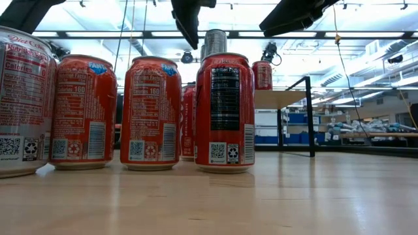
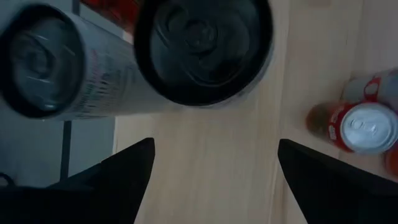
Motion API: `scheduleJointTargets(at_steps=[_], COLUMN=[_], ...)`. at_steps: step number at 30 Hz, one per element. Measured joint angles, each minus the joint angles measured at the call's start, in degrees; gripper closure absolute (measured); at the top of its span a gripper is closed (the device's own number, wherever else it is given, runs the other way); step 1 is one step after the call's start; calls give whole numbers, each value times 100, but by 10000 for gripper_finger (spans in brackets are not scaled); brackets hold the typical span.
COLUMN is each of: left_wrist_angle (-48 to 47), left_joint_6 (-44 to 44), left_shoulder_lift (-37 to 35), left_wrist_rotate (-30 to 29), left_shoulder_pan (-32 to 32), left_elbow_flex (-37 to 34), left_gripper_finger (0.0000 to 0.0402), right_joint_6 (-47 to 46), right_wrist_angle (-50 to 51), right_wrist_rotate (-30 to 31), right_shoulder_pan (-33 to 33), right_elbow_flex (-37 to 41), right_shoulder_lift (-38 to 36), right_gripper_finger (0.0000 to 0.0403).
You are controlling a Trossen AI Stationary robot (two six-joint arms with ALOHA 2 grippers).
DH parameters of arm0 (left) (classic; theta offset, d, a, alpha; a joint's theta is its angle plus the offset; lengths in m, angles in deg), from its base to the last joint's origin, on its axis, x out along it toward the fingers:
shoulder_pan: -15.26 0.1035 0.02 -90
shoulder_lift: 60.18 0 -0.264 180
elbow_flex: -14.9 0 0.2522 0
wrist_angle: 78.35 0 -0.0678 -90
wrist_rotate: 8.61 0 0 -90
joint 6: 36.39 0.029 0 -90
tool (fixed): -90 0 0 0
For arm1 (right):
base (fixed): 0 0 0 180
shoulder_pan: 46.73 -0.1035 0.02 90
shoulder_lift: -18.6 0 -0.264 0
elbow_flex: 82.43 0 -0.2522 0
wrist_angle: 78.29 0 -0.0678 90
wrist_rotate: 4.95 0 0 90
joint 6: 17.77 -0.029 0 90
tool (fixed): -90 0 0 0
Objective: Place canned beverage on shelf
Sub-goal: Put the orange soda can on the shelf
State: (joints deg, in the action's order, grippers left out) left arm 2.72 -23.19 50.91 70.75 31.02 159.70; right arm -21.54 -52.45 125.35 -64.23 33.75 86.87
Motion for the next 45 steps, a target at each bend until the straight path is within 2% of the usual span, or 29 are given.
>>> scheduleJointTargets(at_steps=[8,14,22,28,35,42,45], left_wrist_angle=[-465,-134,1768,3223,4374,5153,5432], left_joint_6=[-587,-615,-383,-159,43,156,160], left_shoulder_lift=[-423,-939,-2121,-2707,-2846,-2844,-2906], left_wrist_rotate=[-24,-181,-238,-459,-483,-573,-680], left_shoulder_pan=[-338,-655,-817,-747,-529,-262,-138], left_elbow_flex=[-24,-699,-2746,-4121,-5020,-5752,-6044], left_gripper_finger=[56,56,57,57,57,57,57], right_joint_6=[24,227,521,855,1295,2437,2744], right_wrist_angle=[-160,-1520,-2025,-2369,-2988,-4196,-4619], right_wrist_rotate=[187,214,177,-331,-52,680,683], right_shoulder_pan=[45,463,1028,1562,1844,1909,2035], right_elbow_flex=[195,787,772,728,722,730,730], right_shoulder_lift=[0,4,4,2,125,883,1110], right_gripper_finger=[55,55,55,55,55,55,55])
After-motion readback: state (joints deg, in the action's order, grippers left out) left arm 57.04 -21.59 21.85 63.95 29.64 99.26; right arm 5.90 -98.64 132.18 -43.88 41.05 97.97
